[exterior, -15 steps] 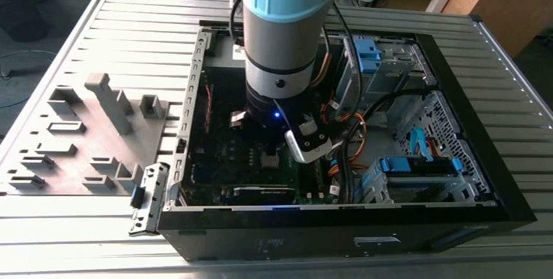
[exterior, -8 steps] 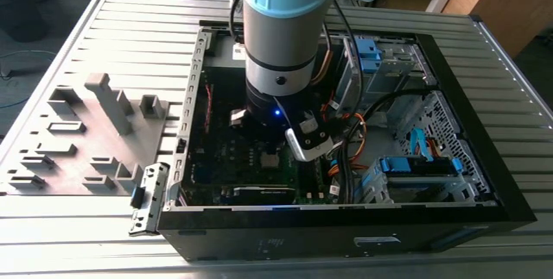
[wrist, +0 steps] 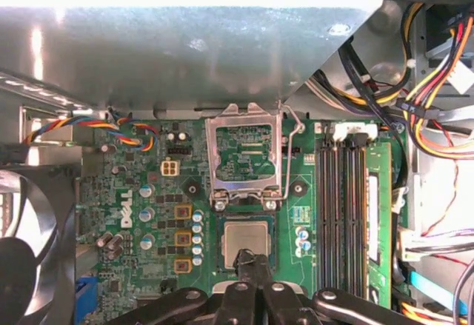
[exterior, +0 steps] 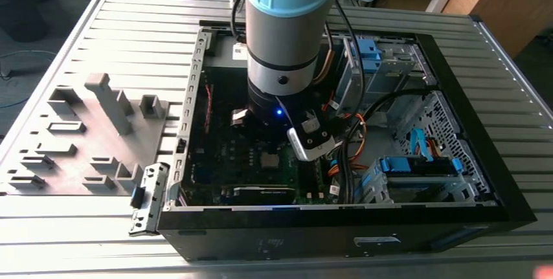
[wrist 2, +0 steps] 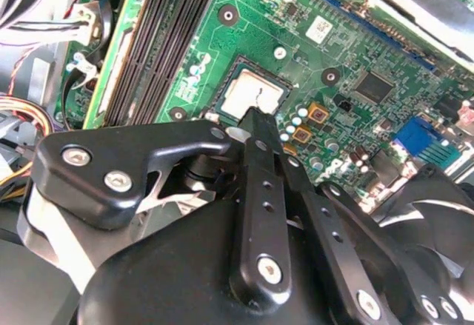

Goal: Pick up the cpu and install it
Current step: 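Close the cpu cover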

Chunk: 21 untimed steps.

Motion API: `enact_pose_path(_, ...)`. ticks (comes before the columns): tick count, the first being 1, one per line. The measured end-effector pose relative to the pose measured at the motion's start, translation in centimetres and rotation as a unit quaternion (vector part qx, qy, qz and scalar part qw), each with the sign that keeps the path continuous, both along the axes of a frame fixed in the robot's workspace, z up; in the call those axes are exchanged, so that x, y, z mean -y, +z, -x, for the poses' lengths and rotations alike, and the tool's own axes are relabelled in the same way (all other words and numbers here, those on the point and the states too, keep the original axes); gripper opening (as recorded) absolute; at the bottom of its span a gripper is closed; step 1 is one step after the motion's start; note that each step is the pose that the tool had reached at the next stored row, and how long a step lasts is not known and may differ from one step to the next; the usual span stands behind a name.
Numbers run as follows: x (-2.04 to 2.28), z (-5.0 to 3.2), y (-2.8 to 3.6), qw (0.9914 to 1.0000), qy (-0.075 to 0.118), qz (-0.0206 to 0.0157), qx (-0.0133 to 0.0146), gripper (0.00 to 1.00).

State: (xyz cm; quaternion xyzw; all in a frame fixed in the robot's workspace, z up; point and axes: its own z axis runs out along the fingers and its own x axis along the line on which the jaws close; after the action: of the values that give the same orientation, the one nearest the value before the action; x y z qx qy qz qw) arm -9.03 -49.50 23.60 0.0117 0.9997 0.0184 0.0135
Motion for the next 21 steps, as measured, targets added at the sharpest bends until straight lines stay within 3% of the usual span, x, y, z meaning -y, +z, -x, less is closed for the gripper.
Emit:
enact_pose_path(13,-0.1,-0.04,-0.01,1.0,0.0,0.0,0.0,0.11)
enact_pose_path(18,-0.1,-0.81,-0.11,1.0,0.0,0.0,0.0,0.11)
enact_pose_path(21,-0.35,-1.18,-0.26,1.0,0.0,0.0001,-0.0001,0.11)
